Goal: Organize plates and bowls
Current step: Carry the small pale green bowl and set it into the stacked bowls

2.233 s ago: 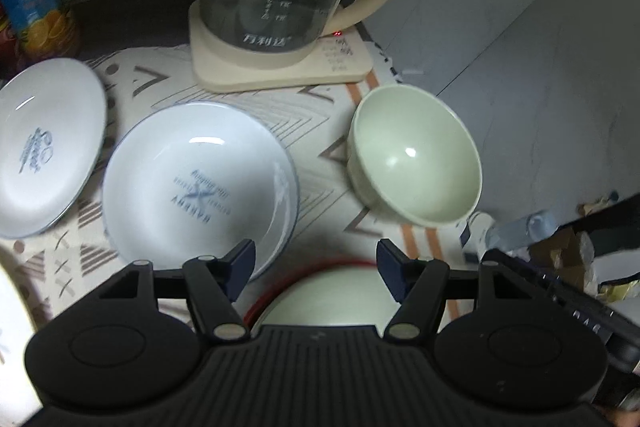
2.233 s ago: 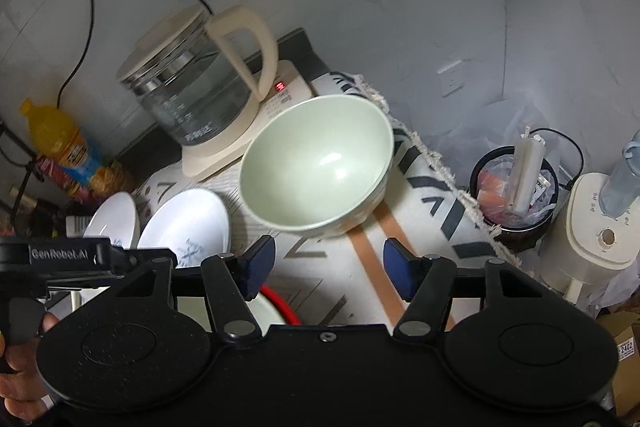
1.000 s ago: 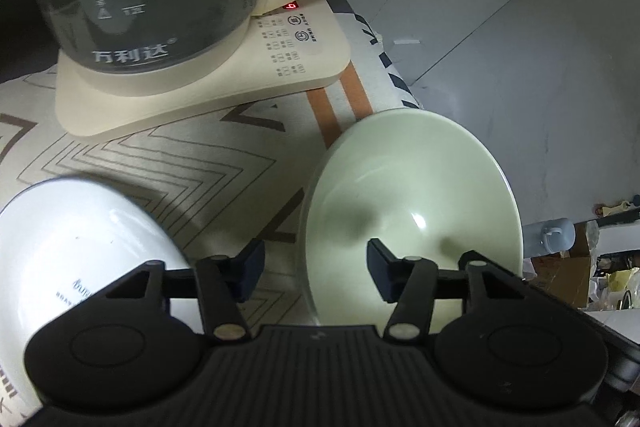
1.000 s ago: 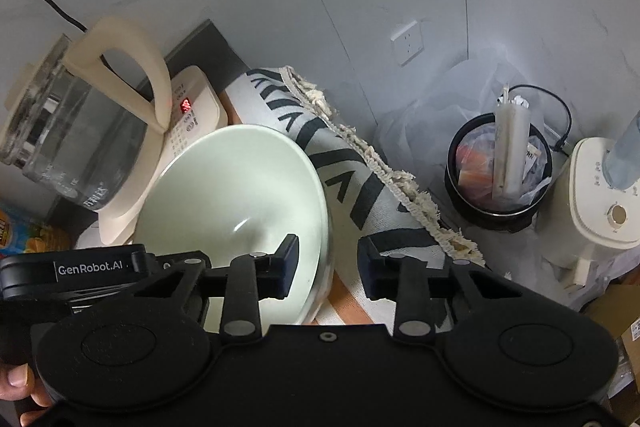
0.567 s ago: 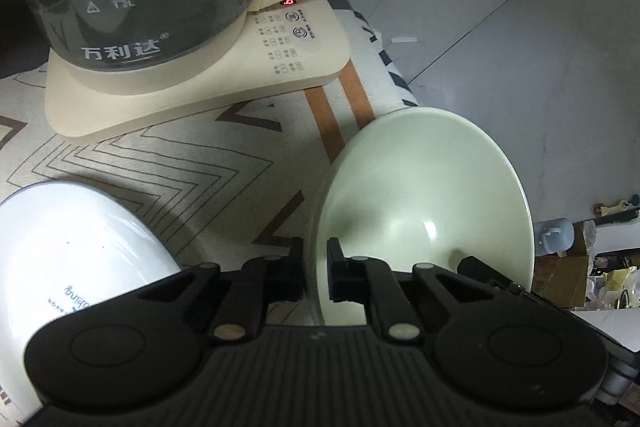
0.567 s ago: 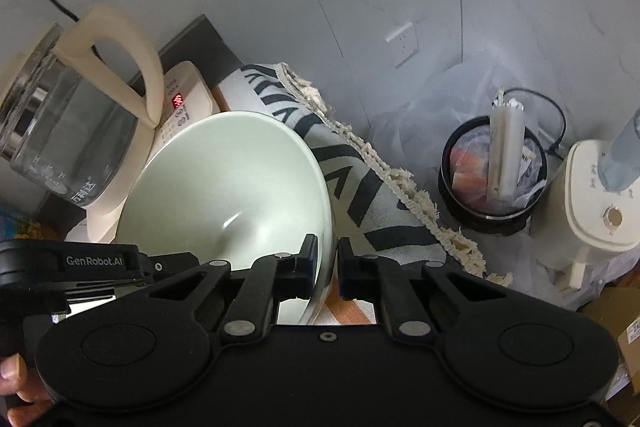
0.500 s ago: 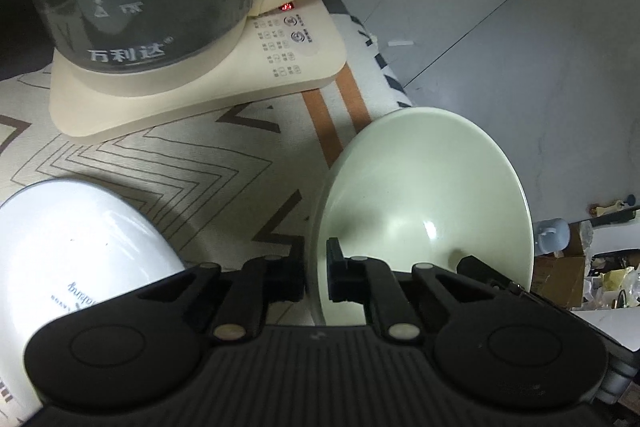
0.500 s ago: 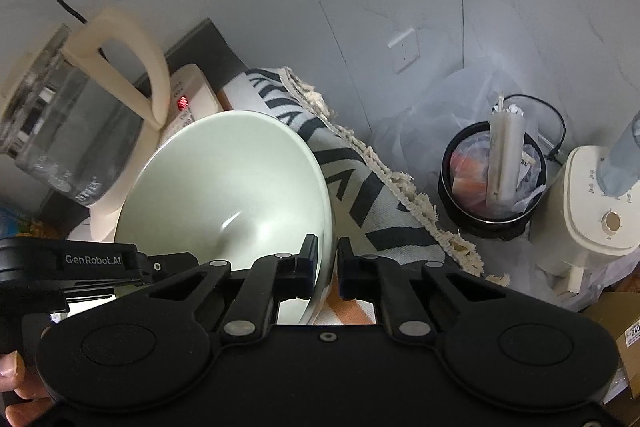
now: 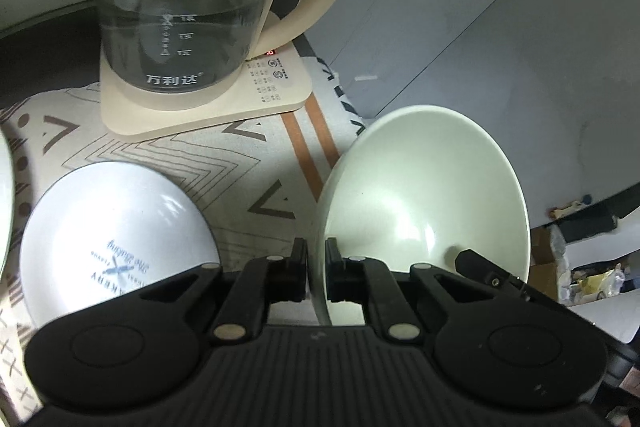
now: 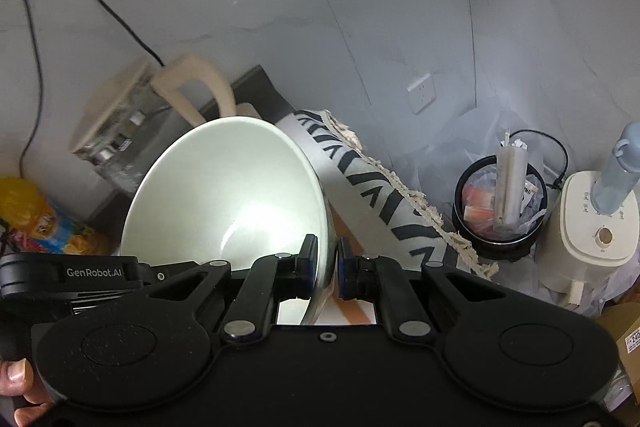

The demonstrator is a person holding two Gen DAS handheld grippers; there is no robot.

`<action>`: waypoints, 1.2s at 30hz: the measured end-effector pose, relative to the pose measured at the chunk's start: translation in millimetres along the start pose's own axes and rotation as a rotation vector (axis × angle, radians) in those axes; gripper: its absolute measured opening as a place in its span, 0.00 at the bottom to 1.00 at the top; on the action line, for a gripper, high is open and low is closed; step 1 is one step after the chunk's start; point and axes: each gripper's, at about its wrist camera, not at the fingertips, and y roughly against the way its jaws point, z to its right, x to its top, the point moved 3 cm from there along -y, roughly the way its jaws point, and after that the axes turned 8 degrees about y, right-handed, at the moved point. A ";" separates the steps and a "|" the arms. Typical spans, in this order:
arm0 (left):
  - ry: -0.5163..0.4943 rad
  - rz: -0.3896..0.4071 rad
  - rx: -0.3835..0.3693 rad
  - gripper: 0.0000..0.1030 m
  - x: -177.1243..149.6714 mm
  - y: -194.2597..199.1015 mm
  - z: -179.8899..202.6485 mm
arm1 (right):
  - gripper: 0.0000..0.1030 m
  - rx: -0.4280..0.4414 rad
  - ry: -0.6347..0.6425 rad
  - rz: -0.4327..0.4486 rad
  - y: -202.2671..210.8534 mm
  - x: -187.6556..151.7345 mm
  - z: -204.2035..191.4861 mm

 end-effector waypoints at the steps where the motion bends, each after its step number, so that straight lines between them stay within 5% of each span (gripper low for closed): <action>1: 0.002 0.005 -0.007 0.06 -3.0 6.6 -1.0 | 0.10 0.004 -0.001 0.006 4.7 -1.7 -1.0; 18: 0.053 0.018 -0.038 0.06 -52.2 64.4 -19.5 | 0.11 0.075 -0.007 0.026 58.1 -39.6 -16.5; 36: 0.102 -0.041 0.018 0.07 -94.7 67.4 -54.8 | 0.12 0.089 -0.045 -0.036 54.5 -76.1 -21.9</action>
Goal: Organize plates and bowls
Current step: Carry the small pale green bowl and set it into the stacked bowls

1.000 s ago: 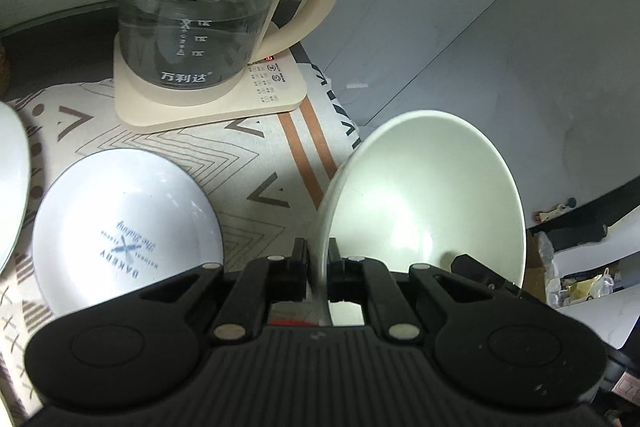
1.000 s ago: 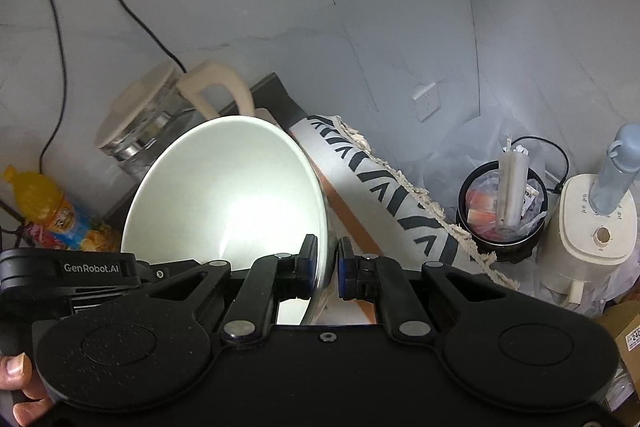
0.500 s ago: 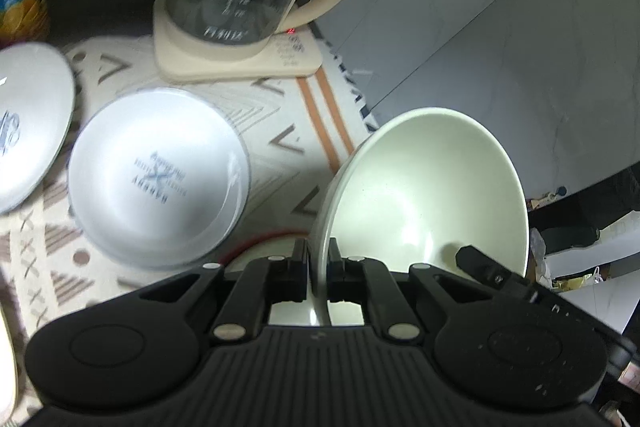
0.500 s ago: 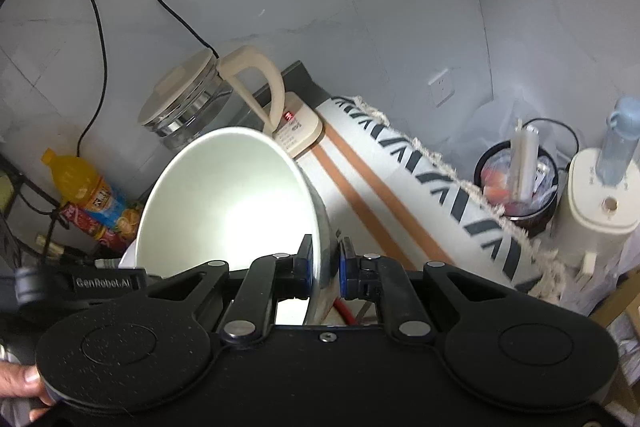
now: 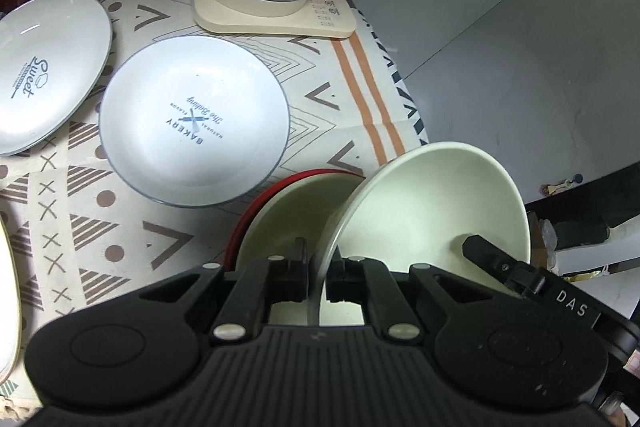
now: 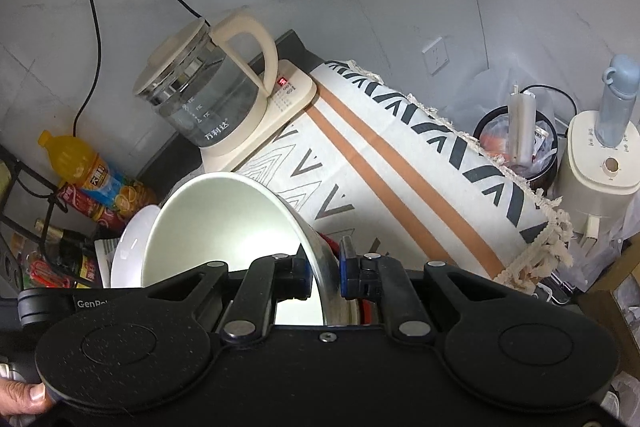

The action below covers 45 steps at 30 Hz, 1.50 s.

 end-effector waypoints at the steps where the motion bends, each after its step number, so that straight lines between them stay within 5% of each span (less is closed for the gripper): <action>1: 0.001 -0.002 0.007 0.07 -0.4 -0.9 -1.3 | 0.12 0.000 0.002 -0.002 -0.8 -0.1 -1.1; 9: -0.010 -0.006 0.063 0.11 -2.0 -0.3 -10.0 | 0.12 0.003 0.018 -0.025 -9.9 -1.9 -8.9; 14: 0.006 -0.002 0.103 0.34 0.4 4.7 -20.5 | 0.12 0.009 0.034 -0.033 -13.8 0.1 -13.1; 22: 0.022 -0.001 0.127 0.47 0.2 0.8 -31.4 | 0.12 -0.004 0.061 -0.049 -20.8 -0.2 -16.9; 45: 0.050 -0.047 0.141 0.50 -1.3 -29.5 -48.1 | 0.12 -0.080 0.197 -0.077 -34.1 -6.9 -19.3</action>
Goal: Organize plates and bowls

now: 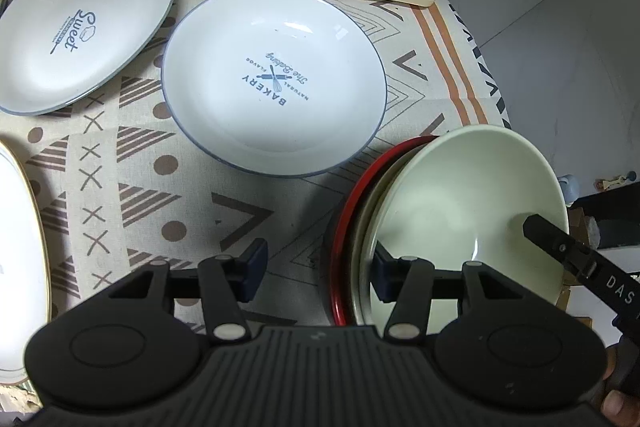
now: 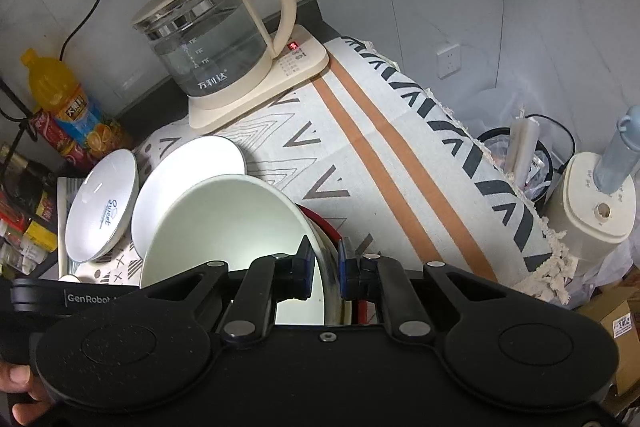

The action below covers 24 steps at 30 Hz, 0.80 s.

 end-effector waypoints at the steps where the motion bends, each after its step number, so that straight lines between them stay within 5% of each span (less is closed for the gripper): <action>1: 0.001 0.000 0.005 0.50 0.2 0.4 0.7 | 0.12 -0.003 0.002 -0.008 0.4 0.1 -0.2; 11: 0.009 0.010 0.036 0.50 0.7 8.1 3.8 | 0.18 -0.007 0.057 0.004 17.3 3.1 0.1; 17: 0.024 0.026 0.044 0.50 0.3 12.6 6.0 | 0.01 0.016 0.072 0.011 12.1 6.0 7.2; 24: 0.048 0.054 0.056 0.50 -1.3 21.5 7.4 | 0.00 0.057 0.067 0.002 14.3 6.0 10.9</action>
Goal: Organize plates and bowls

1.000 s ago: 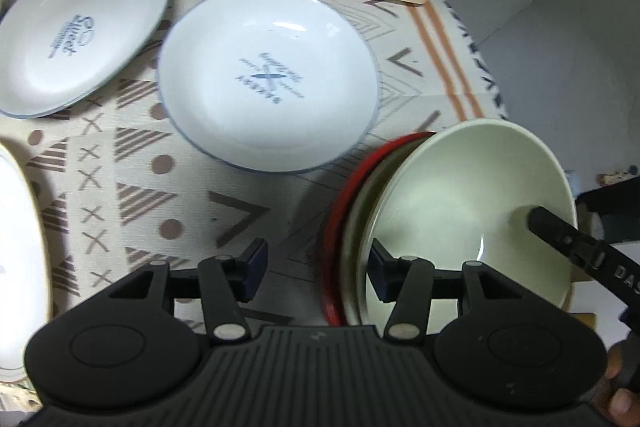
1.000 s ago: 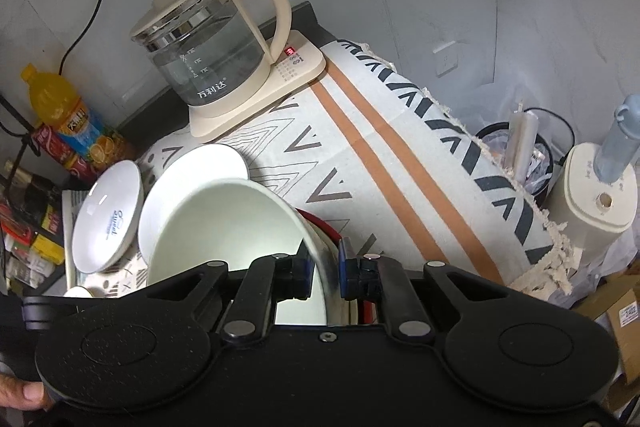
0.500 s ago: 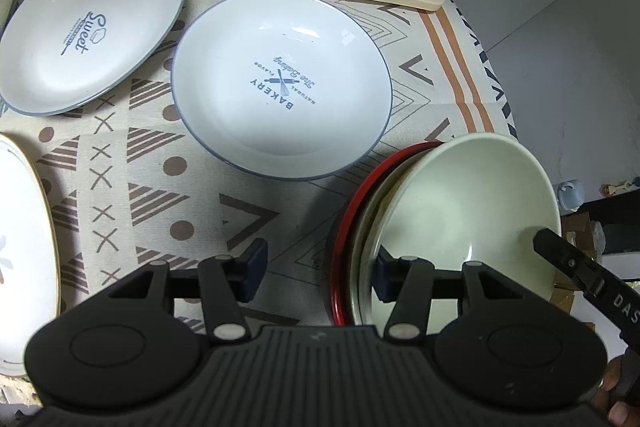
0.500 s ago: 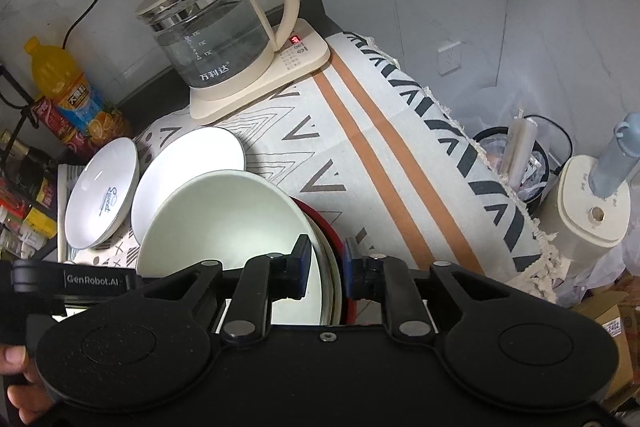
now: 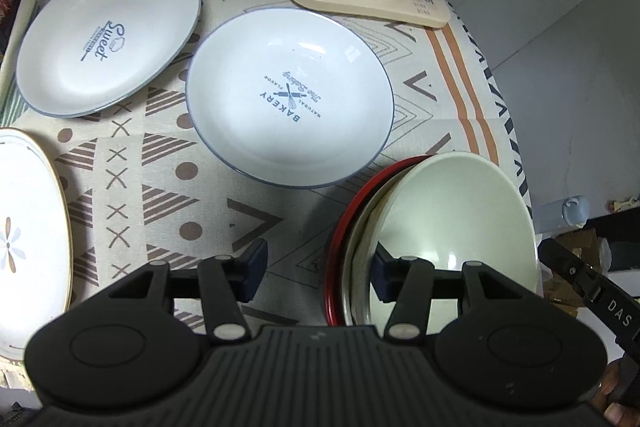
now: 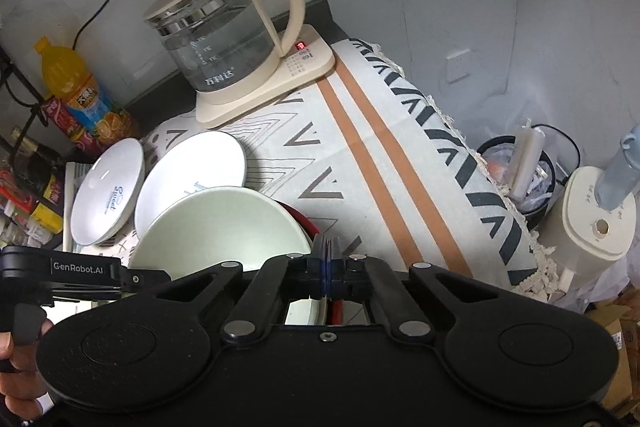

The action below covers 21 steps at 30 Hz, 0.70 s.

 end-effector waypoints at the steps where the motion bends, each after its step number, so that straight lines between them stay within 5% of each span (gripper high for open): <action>1: 0.006 0.006 -0.001 0.50 -0.4 2.9 -0.2 | 0.00 0.010 0.003 0.000 2.2 0.6 -1.3; 6: 0.020 0.039 -0.006 0.50 -3.9 22.3 0.1 | 0.04 0.093 0.036 -0.018 8.9 4.0 -13.4; 13: 0.029 0.074 0.008 0.51 -19.9 45.6 -6.5 | 0.32 0.171 0.116 -0.056 6.3 0.7 -36.1; 16: 0.050 0.089 0.027 0.61 -27.2 52.9 -15.2 | 0.46 0.190 0.146 -0.060 8.5 -0.5 -44.3; 21: 0.081 0.107 0.057 0.69 -38.1 62.1 -31.1 | 0.54 0.219 0.206 -0.068 9.8 0.7 -59.6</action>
